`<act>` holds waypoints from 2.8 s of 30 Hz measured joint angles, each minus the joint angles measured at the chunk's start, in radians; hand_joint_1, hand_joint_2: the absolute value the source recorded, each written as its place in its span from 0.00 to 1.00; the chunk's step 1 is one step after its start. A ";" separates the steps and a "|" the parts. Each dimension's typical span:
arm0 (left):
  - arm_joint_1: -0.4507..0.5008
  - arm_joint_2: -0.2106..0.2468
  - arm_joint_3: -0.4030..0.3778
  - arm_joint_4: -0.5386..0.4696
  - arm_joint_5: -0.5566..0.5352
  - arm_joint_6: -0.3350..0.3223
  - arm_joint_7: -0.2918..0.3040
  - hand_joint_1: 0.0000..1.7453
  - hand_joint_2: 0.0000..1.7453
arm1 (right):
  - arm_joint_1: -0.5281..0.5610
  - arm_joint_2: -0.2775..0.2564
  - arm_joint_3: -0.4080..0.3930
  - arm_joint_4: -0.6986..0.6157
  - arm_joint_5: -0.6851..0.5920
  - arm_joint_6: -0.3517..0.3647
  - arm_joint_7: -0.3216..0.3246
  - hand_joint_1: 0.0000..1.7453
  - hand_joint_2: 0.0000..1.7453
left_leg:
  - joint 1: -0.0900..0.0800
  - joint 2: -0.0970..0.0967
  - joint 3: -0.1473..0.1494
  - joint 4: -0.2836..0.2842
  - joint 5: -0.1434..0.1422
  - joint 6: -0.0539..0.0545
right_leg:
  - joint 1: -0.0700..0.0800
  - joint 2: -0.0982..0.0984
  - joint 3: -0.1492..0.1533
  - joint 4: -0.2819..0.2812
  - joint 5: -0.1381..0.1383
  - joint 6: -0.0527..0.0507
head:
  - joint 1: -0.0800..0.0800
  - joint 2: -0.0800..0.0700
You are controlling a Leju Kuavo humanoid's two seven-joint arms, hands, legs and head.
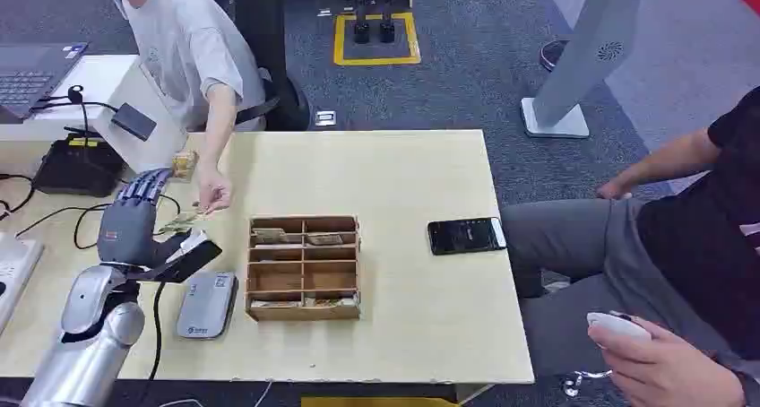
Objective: Pass the card to the sensor for recognition and then transmit it.
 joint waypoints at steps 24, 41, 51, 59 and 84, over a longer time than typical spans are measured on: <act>0.018 -0.051 0.059 -0.047 0.406 -0.203 -0.076 1.00 1.00 | 0.000 0.000 0.011 0.000 0.039 -0.026 0.003 0.00 1.00 | 0.000 0.000 0.000 0.000 0.000 0.000 | 0.000 0.000 0.000 0.000 0.000 0.000 | 0.000 0.000; 0.066 -0.077 0.086 -0.093 0.587 -0.427 0.018 1.00 1.00 | 0.008 0.000 0.011 0.000 0.049 -0.045 0.005 0.00 1.00 | 0.000 0.000 0.000 0.000 0.000 0.000 | 0.000 0.000 0.001 0.000 0.000 0.000 | 0.000 0.000; 0.275 -0.066 0.153 -0.226 0.629 -0.451 0.009 1.00 1.00 | 0.021 0.003 0.010 0.000 0.045 -0.047 0.018 0.00 1.00 | 0.000 0.000 -0.001 0.000 -0.001 0.000 | 0.000 -0.001 0.000 0.000 -0.001 0.000 | 0.000 0.000; 0.389 -0.069 0.187 -0.318 0.637 -0.515 0.023 1.00 1.00 | 0.024 0.009 0.005 0.000 0.046 -0.050 0.010 0.00 1.00 | 0.000 0.000 0.000 0.000 -0.001 0.000 | 0.000 0.000 0.000 0.000 -0.001 0.000 | 0.000 0.000; 0.321 -0.161 0.187 -0.294 0.523 -0.360 0.080 1.00 1.00 | 0.019 0.015 0.000 -0.005 0.080 -0.054 0.012 0.00 1.00 | 0.000 -0.001 0.000 0.000 0.000 0.000 | 0.000 -0.001 0.001 0.000 0.000 0.000 | 0.000 0.000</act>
